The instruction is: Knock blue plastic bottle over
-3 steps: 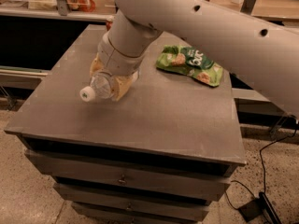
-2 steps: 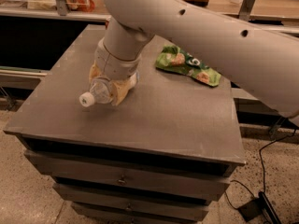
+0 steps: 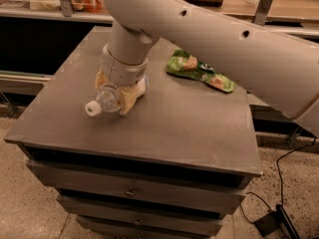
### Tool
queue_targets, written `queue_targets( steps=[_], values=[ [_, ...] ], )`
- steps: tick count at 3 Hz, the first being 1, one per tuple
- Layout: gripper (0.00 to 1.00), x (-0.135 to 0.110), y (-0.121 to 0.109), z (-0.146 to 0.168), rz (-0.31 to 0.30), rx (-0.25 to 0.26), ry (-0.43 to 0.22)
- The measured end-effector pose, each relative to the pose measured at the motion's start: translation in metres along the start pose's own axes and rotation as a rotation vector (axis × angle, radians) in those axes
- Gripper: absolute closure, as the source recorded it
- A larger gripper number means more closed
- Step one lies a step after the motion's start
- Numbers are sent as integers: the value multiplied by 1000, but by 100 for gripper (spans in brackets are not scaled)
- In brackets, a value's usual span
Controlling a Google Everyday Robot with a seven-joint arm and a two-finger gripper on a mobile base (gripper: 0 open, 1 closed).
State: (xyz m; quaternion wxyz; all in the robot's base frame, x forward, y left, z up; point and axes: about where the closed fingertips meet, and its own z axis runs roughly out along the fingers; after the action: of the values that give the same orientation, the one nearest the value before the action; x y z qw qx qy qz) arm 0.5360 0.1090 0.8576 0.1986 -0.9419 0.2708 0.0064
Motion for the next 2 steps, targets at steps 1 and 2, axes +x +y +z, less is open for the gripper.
queue_targets(
  steps=[1,2],
  values=[
    [23,4,3,3,12,-22,-11],
    [1,9,7,4,26,-35,-26]
  ],
)
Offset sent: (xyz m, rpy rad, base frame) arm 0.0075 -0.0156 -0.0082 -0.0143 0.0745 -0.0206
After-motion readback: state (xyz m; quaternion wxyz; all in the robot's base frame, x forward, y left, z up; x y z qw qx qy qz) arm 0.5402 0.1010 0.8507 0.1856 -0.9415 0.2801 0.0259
